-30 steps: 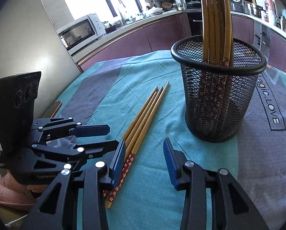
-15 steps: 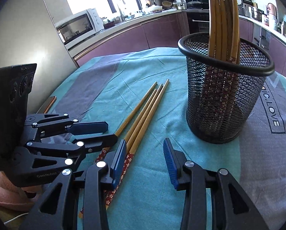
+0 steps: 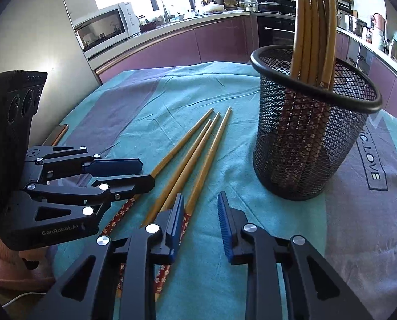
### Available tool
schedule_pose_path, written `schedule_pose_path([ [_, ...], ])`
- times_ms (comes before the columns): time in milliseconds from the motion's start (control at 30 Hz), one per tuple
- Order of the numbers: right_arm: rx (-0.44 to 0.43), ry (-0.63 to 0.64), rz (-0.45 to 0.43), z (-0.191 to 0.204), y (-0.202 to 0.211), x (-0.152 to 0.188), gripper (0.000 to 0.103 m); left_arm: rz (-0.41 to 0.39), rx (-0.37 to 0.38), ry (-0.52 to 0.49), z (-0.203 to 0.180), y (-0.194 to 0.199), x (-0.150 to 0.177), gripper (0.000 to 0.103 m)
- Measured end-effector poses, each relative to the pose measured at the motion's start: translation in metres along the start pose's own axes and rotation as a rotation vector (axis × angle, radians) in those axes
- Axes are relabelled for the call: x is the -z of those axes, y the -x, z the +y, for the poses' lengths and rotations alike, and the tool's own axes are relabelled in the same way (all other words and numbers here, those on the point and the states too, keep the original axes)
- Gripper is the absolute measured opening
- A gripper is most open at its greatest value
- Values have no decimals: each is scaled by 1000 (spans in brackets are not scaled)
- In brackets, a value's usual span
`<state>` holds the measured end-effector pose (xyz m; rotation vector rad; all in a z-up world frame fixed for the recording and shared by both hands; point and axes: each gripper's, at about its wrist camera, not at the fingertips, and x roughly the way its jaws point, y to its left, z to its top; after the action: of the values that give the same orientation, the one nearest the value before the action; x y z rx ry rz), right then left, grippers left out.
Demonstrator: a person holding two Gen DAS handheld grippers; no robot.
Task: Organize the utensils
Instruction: 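Open the right gripper and move it back over the loose chopsticks, then lower the right gripper onto a wooden chopstick and close it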
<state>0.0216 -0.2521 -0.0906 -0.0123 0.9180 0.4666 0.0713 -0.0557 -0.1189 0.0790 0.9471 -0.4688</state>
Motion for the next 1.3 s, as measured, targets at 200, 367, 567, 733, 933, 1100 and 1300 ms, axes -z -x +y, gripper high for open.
schedule_pose_path([
  [200, 21, 2, 7, 2, -9, -5, 24, 2, -18, -14, 2, -6, -10, 28],
  [367, 38, 3, -4, 4, -17, -13, 24, 14, -25, -28, 3, -15, -20, 28],
  [567, 47, -21, -15, 1, -21, -17, 15, 14, -36, -27, 2, -21, -27, 19],
  [733, 25, -67, -19, -7, -20, -16, 8, 12, -12, 11, 6, -22, -29, 11],
  [933, -16, -136, -35, -19, -14, -12, 5, 2, -1, 65, 13, -19, -27, 7],
  [1100, -62, -129, -64, -18, -1, -11, 5, -11, 8, 66, 10, -12, -24, 7],
  [1300, -95, -82, -36, -10, 0, -9, 5, -2, 40, 41, 1, -8, -18, 7],
])
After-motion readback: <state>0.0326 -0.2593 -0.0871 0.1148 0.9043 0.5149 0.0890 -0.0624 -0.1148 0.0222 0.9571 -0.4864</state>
